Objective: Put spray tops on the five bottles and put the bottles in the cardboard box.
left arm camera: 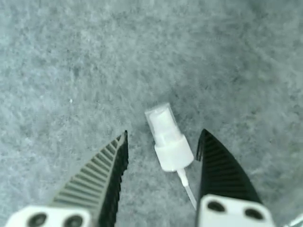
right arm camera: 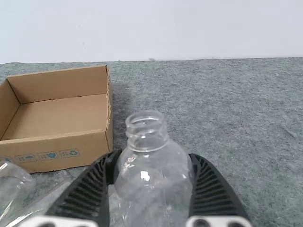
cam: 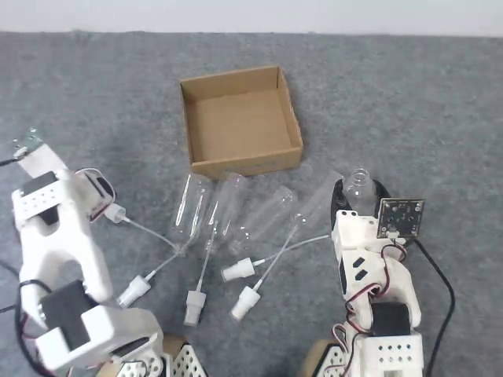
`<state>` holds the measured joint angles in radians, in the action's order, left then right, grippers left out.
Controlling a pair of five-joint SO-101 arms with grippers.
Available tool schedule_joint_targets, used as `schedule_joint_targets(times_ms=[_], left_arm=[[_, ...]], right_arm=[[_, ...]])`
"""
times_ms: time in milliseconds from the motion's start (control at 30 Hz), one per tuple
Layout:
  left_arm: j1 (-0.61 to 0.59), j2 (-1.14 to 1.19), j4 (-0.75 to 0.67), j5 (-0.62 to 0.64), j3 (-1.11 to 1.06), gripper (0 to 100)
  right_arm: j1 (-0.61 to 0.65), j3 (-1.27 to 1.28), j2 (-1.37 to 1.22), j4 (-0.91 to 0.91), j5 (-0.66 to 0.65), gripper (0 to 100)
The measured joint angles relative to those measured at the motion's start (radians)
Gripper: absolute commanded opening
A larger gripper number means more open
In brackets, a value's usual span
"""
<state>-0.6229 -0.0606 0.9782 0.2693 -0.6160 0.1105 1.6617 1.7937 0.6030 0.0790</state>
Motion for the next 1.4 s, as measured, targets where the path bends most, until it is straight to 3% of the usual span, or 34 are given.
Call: schedule_joint_targets(times_ms=[200, 500, 800, 1233, 1400], left_arm=[[0.000, 0.000, -0.098, 0.000, -0.064, 22], [0.000, 0.054, -0.118, 0.000, -0.066, 22], [0.000, 0.221, -0.003, 0.000, 0.095, 15], [0.000, 0.226, 0.003, 0.002, 0.110, 14], [0.000, 0.226, 0.003, 0.002, 0.110, 7]], right_arm=[[0.000, 0.000, 0.000, 0.000, -0.003, 7.2], [0.000, 0.000, 0.000, 0.000, -0.008, 7.2], [0.000, 0.000, 0.000, 0.000, -0.009, 7.2], [0.000, 0.000, 0.000, 0.000, -0.009, 7.3], [0.000, 0.000, 0.000, 0.012, -0.009, 7.3]])
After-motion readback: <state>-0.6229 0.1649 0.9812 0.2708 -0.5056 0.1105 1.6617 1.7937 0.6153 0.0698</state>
